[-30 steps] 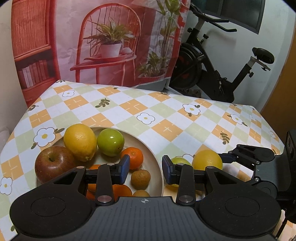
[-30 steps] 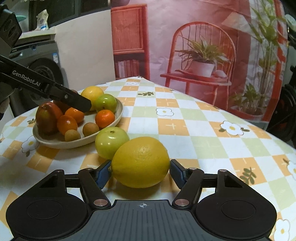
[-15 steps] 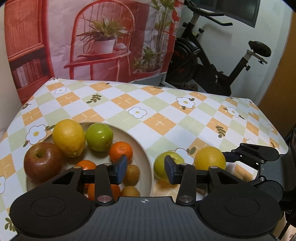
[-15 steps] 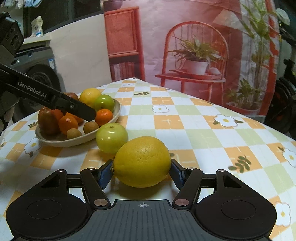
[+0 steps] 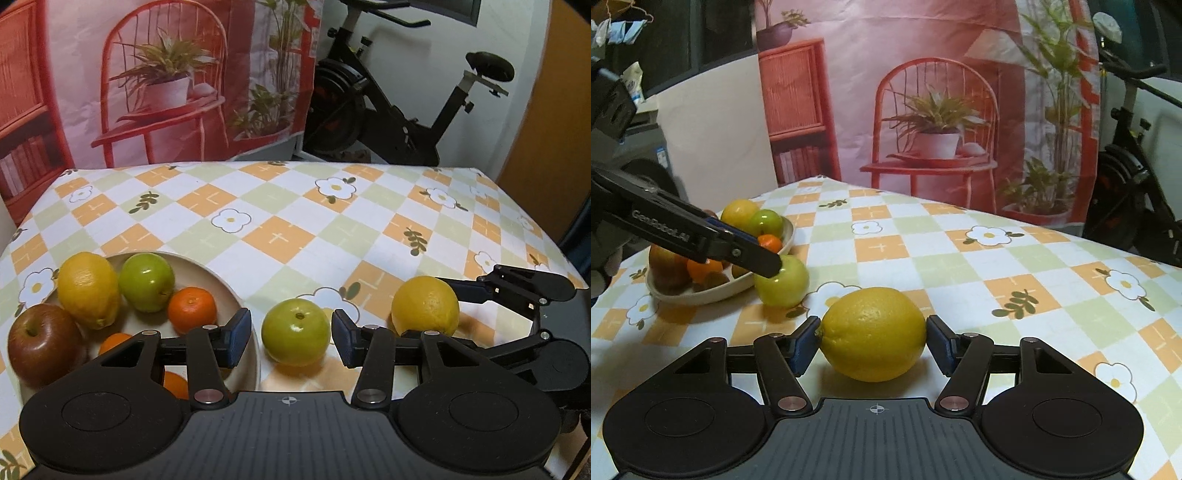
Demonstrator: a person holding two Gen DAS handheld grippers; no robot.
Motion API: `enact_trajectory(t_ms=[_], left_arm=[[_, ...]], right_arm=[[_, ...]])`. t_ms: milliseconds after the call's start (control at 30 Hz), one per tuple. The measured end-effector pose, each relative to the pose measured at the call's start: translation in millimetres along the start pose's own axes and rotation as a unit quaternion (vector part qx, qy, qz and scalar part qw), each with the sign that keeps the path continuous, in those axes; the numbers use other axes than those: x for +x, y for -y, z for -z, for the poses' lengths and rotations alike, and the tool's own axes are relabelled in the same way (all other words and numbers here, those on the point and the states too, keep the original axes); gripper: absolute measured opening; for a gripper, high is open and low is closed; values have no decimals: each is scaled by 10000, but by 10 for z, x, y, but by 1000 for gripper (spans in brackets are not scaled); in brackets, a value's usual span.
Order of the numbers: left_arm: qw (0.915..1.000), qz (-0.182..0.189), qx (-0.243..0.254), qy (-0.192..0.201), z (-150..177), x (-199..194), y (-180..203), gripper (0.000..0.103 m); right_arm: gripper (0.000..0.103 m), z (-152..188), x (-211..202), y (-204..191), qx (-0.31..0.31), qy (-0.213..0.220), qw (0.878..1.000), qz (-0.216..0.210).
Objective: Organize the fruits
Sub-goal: 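Grasp a green apple with the left gripper and lift it, then carry the green apple to the plate with the left gripper while the right gripper carries the lemon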
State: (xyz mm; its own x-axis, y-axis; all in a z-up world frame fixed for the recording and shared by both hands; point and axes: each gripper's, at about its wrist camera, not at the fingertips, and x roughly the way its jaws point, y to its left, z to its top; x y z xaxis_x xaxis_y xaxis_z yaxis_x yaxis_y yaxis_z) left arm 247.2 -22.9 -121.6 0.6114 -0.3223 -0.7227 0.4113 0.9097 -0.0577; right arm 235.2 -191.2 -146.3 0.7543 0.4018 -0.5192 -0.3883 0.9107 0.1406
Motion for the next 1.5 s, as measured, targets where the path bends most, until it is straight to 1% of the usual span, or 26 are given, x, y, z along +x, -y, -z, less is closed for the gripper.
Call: enact_trajectory(t_ms=[167,400,567,633,667,767,900,1067,1167,1233,1400,1500], left_arm=[[9999,44,50,-127,-9,76,16,51],[9996,29,233,-136,-35,143,87,53],[9983,-126,533,-196,-46,173,167,53],[9969,-243,710,-250,-43,166,207,48],[9961,-293,783,-281,-41,158,223,48],[9961,-291,741,-371,-43,120,192,48],[9959,-326,699,-470,-46,92,177,50],[9940,-431,859,-522,-37,112,256,50],[9931,-470,939,-527,-32,118,291,46],[9932,-490,914,-524,-29,104,290,46],[9953,-317,724,-554,-9,61,254,45],[9961,-115,605,-625,4,33,251,45]], right_arm=[[57,-7,32,-5,24,-87,9999,46],[57,-10,45,-15,20,-101,9999,50],[57,-4,59,-20,28,-112,9999,41],[57,-4,59,-20,27,-112,9999,42],[57,-4,59,-20,28,-112,9999,41],[57,-4,59,-20,28,-113,9999,42],[57,-4,58,-18,28,-113,9999,42],[57,-5,66,-16,32,-110,9999,45],[57,-4,65,-15,32,-111,9999,44],[57,-4,64,-15,32,-111,9999,44],[57,-4,64,-16,34,-111,9999,42],[57,-4,63,-15,41,-111,9999,39]])
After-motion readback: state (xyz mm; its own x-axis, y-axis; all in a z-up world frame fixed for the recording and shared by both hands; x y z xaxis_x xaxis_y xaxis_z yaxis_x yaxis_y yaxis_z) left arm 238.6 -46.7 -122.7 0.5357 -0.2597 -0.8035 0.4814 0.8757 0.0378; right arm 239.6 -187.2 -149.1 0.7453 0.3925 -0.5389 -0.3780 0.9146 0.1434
